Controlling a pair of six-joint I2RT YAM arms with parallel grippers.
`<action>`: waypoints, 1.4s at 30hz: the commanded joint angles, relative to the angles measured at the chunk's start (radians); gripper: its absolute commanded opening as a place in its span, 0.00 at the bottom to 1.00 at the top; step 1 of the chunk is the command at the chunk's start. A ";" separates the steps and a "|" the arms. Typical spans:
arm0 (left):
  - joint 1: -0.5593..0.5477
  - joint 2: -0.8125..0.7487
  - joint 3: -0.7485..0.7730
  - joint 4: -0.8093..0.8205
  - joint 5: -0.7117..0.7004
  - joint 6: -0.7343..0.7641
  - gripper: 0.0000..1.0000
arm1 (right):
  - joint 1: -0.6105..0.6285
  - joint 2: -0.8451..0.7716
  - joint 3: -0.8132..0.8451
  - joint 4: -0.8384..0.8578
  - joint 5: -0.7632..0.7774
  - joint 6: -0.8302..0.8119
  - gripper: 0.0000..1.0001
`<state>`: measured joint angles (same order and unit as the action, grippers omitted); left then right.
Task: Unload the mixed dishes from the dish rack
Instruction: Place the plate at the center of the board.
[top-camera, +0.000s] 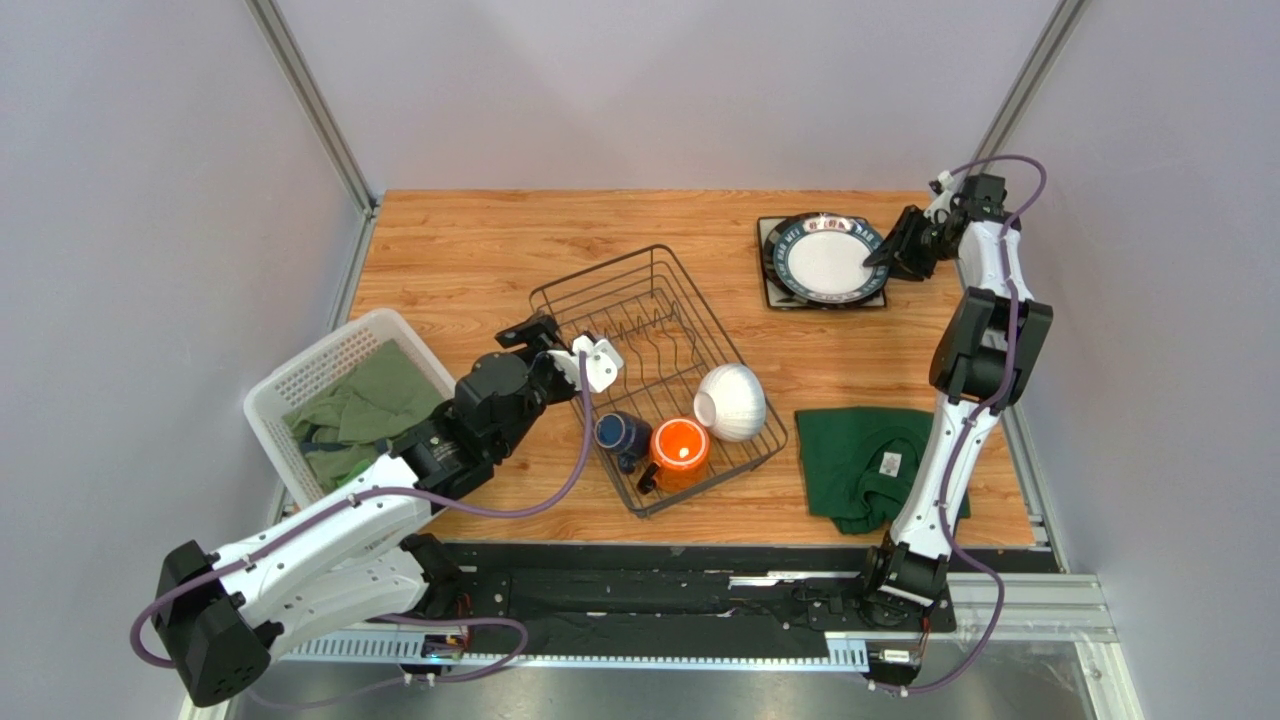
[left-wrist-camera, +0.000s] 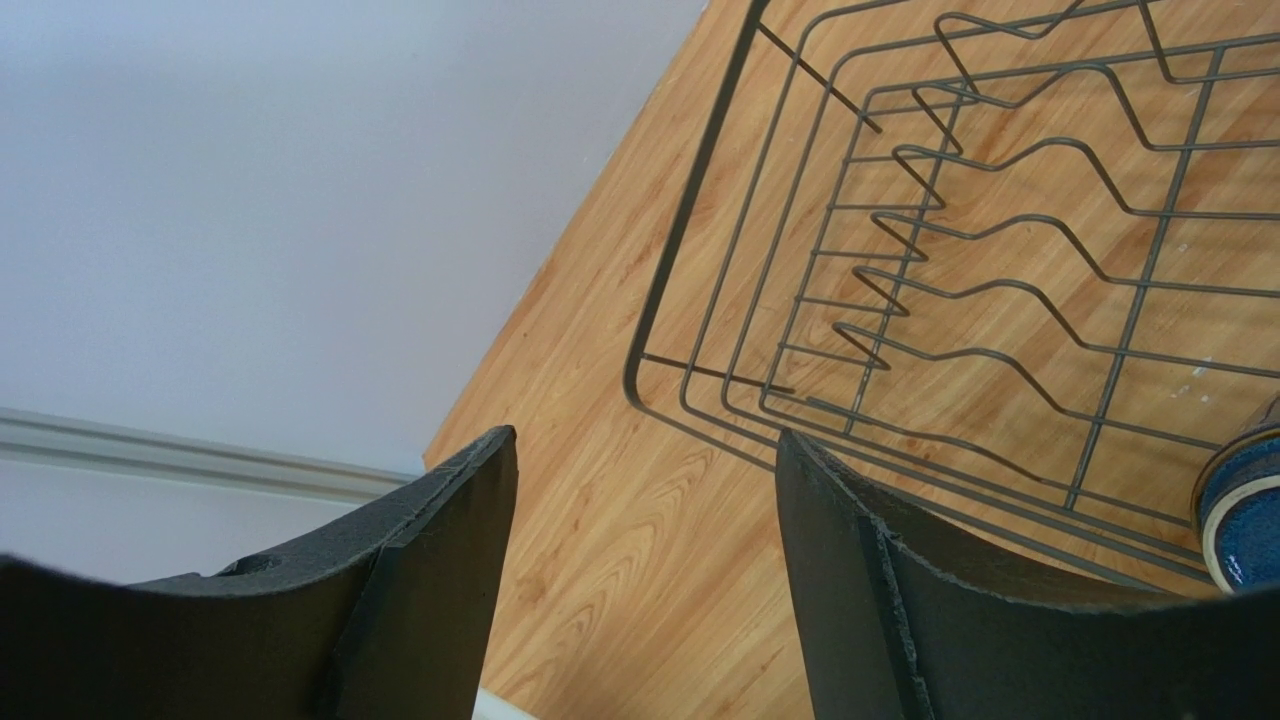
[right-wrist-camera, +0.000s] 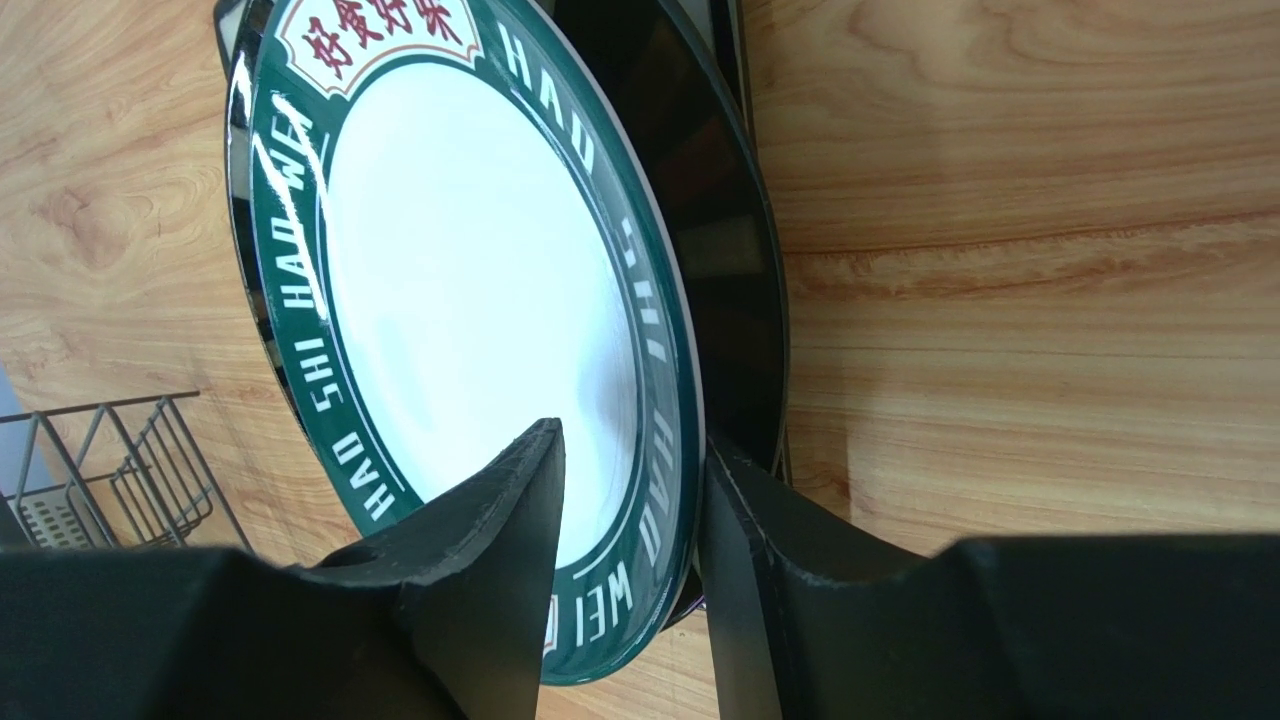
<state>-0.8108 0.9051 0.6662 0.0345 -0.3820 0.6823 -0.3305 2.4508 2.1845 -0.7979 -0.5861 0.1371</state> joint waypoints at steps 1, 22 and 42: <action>0.002 -0.029 -0.004 0.013 0.011 -0.012 0.72 | -0.004 -0.067 0.032 -0.026 0.043 -0.030 0.42; 0.004 -0.055 -0.023 0.016 0.009 0.002 0.72 | -0.002 -0.095 0.054 -0.075 0.100 -0.068 0.42; 0.004 -0.074 0.030 -0.171 0.146 -0.049 0.74 | 0.005 -0.263 -0.086 -0.008 0.111 -0.113 0.43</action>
<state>-0.8108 0.8448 0.6483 -0.0223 -0.3386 0.6796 -0.3298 2.3268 2.1239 -0.8616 -0.4873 0.0662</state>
